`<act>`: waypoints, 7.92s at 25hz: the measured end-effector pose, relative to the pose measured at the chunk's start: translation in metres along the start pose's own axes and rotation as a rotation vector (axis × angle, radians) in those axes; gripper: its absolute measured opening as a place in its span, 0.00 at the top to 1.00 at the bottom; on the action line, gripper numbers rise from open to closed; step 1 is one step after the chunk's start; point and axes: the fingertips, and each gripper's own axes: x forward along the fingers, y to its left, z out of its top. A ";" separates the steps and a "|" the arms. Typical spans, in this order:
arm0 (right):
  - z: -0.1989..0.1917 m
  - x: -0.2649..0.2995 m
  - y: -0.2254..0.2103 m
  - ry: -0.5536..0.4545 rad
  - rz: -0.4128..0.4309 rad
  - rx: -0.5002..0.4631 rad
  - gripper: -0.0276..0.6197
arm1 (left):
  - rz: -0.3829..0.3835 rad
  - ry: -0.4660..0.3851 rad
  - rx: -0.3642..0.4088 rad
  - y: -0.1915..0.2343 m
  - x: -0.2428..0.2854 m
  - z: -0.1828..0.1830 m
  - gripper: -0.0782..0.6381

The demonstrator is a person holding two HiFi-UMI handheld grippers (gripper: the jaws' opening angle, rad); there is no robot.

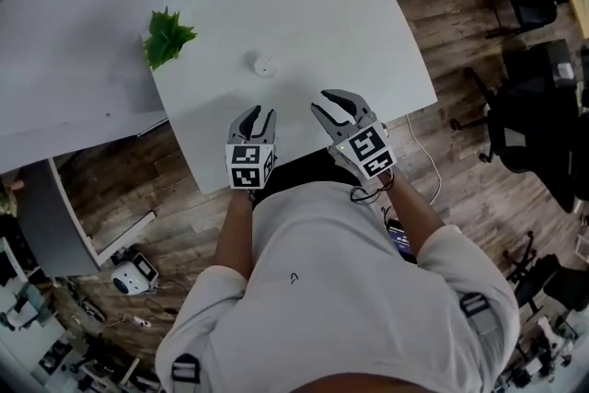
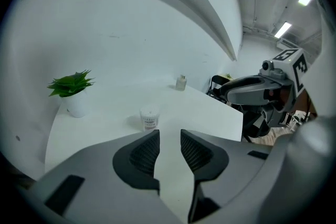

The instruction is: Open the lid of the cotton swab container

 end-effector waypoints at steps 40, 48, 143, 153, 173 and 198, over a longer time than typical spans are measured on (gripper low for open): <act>-0.011 0.046 -0.024 0.156 -0.059 0.079 0.78 | -0.108 0.000 0.189 0.053 0.143 0.003 0.51; -0.013 0.041 -0.027 0.142 -0.039 0.066 0.78 | -0.154 -0.023 0.213 0.041 0.128 0.007 0.52; 0.113 0.044 0.047 -0.115 0.602 -0.180 0.57 | -0.344 -0.182 0.428 -0.017 -0.008 0.076 0.52; 0.127 0.042 0.026 -0.177 0.543 -0.124 0.82 | -0.351 -0.192 0.464 -0.026 -0.006 0.075 0.52; 0.098 0.072 -0.035 -0.104 0.476 0.400 0.88 | -0.417 -0.186 0.497 -0.047 0.001 0.076 0.52; 0.069 0.030 -0.067 -0.179 0.197 0.305 0.96 | -0.348 -0.215 0.377 -0.046 0.041 0.089 0.52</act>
